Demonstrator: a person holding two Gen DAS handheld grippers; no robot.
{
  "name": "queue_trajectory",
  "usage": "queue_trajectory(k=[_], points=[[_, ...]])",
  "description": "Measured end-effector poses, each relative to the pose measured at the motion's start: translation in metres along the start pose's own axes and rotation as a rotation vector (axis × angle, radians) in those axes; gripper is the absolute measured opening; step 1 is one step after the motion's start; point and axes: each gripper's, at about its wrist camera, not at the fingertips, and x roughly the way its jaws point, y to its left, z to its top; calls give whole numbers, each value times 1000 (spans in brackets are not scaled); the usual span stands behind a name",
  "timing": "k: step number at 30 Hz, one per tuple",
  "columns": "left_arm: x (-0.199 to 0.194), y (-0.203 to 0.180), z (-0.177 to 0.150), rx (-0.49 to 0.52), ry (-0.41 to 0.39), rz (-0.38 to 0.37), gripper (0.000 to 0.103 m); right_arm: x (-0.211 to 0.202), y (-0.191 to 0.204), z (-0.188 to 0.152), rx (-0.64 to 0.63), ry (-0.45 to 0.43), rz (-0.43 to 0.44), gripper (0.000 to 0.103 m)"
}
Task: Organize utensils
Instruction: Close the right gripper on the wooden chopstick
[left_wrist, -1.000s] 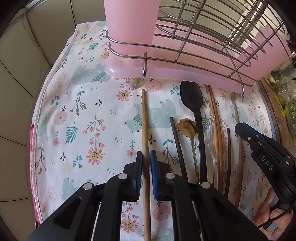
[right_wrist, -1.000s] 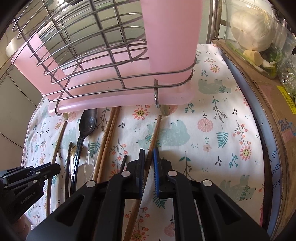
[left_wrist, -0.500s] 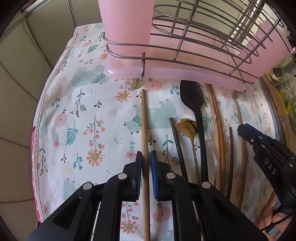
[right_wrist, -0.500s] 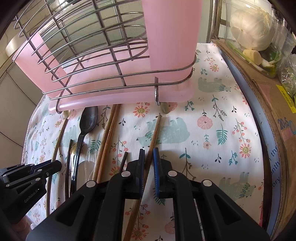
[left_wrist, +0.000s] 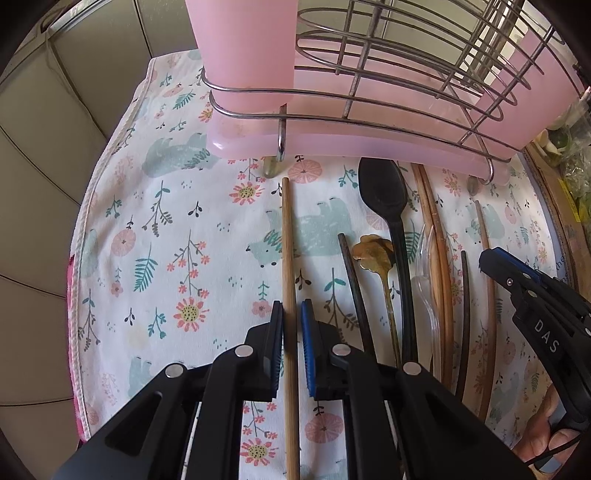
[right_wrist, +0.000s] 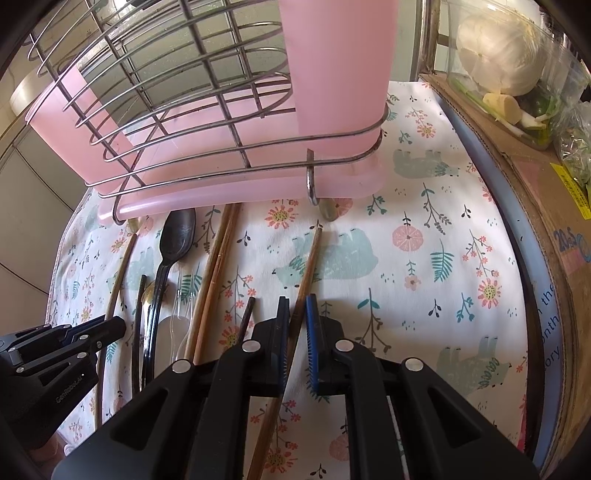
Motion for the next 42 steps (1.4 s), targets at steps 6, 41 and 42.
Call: queue_trajectory(k=[6,41,42], points=[[0,-1,1,4,-1,13,9,1,0,5,3,10,2,9],[-27,1,-11,0,-73,-10,6,-5,-1,4,-6,28,-18,10],[-28,1,-11,-1,-75,-11,6,-6,-1,4,-7,29,-19,10]])
